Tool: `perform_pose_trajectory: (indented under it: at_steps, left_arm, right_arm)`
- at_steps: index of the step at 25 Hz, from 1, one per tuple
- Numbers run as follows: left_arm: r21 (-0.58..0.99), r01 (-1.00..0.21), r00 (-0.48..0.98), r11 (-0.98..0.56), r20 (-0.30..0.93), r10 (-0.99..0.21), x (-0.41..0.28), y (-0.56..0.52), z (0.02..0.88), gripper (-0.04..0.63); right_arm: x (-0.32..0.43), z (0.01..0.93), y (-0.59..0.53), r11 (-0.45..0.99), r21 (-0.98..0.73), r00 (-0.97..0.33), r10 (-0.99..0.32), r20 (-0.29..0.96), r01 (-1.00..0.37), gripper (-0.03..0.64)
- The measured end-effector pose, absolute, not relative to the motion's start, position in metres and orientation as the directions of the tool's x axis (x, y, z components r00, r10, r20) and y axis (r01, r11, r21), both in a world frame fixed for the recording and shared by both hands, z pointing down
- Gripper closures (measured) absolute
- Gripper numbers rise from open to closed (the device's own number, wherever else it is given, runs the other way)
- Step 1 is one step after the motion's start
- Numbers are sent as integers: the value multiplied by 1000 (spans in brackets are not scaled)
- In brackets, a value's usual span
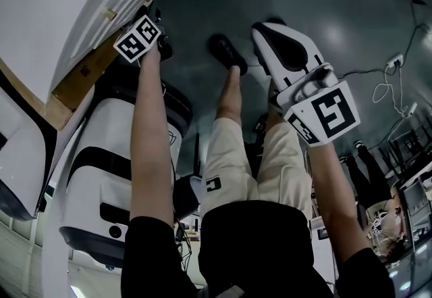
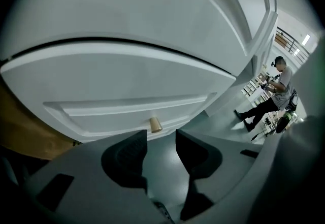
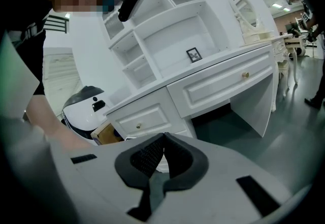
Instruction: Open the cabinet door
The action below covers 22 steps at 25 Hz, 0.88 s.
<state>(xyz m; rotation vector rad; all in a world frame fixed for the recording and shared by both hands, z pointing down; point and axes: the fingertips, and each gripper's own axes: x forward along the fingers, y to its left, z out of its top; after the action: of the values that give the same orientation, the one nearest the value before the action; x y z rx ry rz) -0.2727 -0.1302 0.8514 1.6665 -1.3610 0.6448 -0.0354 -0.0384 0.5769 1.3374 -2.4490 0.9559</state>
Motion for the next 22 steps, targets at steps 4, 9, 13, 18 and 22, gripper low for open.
perform_pose_trajectory:
  at_steps: [4,9,13,18,22]
  left_arm:
    - [295,-956,254,2,829,-498,-277,-135,863,416]
    - [301,-953,249,27,834,-492,-278,-138,870,416]
    - [296,-955,247,24,836,-491,-278,-143,870,417]
    - [284,-958,236,27,843,-483,-278,-147,872,448]
    - [276,-961,229,29,848,-479,-275,-149,872,468]
  right_arm:
    - [-33,587,-38,373,-452,-571,-676,466,-810,598]
    - [-33,588,-46,361,-461,-567,-681,464,-811,598]
    - [-35,587,-52,370,-456,-571,-679,462,-809,598]
    - [-30,587,-54,361,-457,-564,-682,465,-813,598]
    - [-26,587,-52,354,-456,-559,-683,471,-816,598]
